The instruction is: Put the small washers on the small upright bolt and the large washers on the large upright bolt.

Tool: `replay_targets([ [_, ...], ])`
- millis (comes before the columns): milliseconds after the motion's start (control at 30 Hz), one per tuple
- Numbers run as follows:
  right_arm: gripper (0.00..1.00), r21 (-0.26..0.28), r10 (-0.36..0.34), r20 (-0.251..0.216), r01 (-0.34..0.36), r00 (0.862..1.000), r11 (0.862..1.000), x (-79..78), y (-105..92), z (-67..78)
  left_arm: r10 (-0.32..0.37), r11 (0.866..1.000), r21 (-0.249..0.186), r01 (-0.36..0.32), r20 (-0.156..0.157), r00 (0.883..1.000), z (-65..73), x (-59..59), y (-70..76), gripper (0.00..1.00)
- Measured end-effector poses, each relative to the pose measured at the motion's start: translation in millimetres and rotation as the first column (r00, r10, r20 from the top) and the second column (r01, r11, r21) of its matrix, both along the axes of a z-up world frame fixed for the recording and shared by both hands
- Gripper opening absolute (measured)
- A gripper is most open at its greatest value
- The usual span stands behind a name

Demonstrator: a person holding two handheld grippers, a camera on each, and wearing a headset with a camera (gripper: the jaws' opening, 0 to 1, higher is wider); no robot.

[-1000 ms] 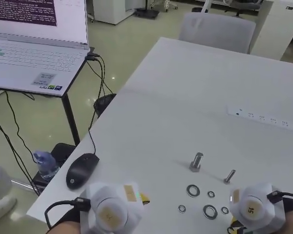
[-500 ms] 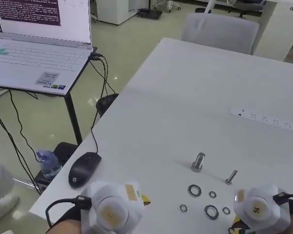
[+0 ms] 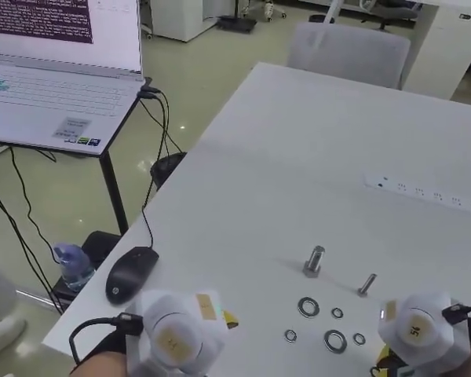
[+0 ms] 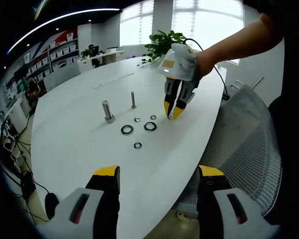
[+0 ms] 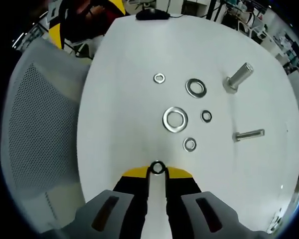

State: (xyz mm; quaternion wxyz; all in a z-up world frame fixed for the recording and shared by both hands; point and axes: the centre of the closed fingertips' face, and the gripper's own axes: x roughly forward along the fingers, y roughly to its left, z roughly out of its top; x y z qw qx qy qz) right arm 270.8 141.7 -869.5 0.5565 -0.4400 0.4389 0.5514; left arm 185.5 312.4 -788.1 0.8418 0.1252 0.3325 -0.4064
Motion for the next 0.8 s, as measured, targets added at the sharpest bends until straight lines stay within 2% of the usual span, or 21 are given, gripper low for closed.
replay_targets([
  [267,0.13,0.003,-0.036,0.001,0.036,0.999,0.999,14.9,-7.8,21.5,0.001,1.0,-0.013,-0.001,-0.002,1.0,1.5,1.5,-2.4,0.62],
  [467,0.13,0.02,-0.058,0.027,0.058,0.998,0.998,31.6,-8.5,42.6,-0.001,1.0,-0.011,0.001,-0.003,1.0,0.4,2.2,-2.4,0.66],
  [800,0.13,0.035,-0.077,0.047,0.076,0.996,0.997,56.5,-8.1,65.1,0.004,1.0,-0.015,-0.004,-0.002,1.0,-0.9,7.6,-4.4,0.72],
])
